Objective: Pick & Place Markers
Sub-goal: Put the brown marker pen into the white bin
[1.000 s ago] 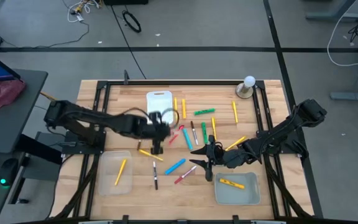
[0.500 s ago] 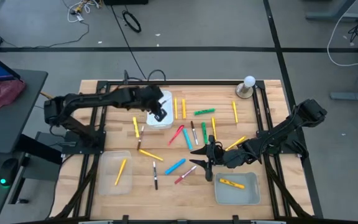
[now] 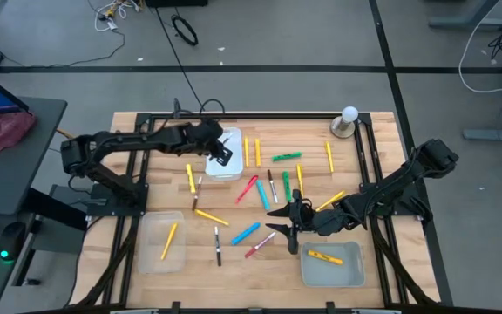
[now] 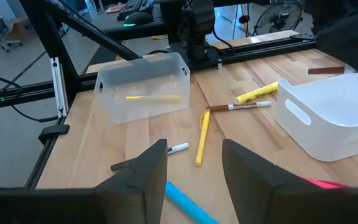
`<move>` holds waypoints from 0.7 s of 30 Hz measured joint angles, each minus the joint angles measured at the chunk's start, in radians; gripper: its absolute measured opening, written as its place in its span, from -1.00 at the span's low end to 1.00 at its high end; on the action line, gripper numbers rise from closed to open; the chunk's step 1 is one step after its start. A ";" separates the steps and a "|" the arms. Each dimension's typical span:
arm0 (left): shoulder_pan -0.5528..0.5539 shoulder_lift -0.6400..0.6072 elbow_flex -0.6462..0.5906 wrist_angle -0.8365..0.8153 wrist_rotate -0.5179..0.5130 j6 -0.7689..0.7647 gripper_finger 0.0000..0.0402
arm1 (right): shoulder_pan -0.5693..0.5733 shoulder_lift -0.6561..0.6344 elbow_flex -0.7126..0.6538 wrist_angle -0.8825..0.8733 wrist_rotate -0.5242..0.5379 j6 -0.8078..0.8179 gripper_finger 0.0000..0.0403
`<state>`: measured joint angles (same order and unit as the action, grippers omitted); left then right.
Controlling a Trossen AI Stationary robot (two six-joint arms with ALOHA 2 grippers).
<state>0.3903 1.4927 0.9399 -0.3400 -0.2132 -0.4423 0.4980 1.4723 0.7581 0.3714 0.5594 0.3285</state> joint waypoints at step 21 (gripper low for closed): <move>0.028 0.176 -0.016 0.073 0.008 -0.025 -0.79 | -0.008 0.000 0.000 0.017 0.000 -0.001 -0.22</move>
<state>0.4187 1.6683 0.9237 -0.2675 -0.2054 -0.4672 0.4896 1.4723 0.7582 0.3887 0.5594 0.3279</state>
